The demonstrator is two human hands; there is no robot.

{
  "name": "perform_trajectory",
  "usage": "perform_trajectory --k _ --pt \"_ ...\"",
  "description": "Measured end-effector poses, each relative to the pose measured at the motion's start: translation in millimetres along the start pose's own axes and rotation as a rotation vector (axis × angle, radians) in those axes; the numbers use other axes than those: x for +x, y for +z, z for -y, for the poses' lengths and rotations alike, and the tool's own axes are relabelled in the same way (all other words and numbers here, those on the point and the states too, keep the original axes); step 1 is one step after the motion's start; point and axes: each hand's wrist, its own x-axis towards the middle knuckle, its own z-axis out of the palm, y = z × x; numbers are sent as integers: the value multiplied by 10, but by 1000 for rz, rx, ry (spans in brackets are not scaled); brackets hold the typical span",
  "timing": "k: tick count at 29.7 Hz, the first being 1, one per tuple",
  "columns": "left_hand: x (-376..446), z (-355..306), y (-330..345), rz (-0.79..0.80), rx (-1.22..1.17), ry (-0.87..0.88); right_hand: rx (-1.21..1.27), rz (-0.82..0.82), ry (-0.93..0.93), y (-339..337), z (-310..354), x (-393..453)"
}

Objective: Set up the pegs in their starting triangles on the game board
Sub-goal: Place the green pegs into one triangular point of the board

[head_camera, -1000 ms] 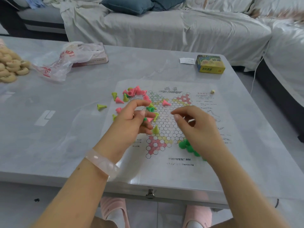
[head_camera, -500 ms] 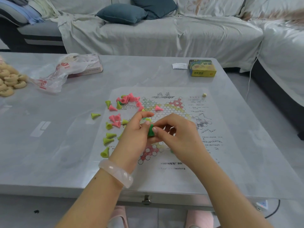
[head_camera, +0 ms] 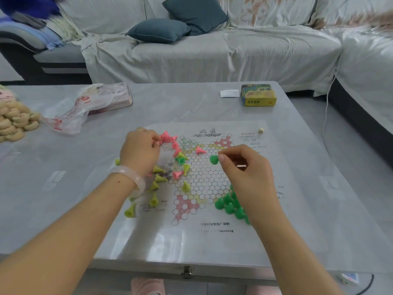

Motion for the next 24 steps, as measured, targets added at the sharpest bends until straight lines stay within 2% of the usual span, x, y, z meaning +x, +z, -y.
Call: perform_trajectory --k 3,5,13,15,18,21,24 --pt "285 205 83 108 421 81 16 -21 22 -25 -5 21" --pt "376 240 151 178 598 138 13 -15 35 -32 -13 35" --pt "491 224 296 220 724 171 21 -4 58 -14 -5 51" --pt "500 204 262 197 671 169 23 -5 61 -10 1 51" --pt "422 106 221 156 395 222 33 -15 60 -12 5 54" --pt "235 -25 222 378 157 335 38 -22 60 -6 7 48" --pt "134 -39 222 531 197 446 32 -19 60 -6 15 41"
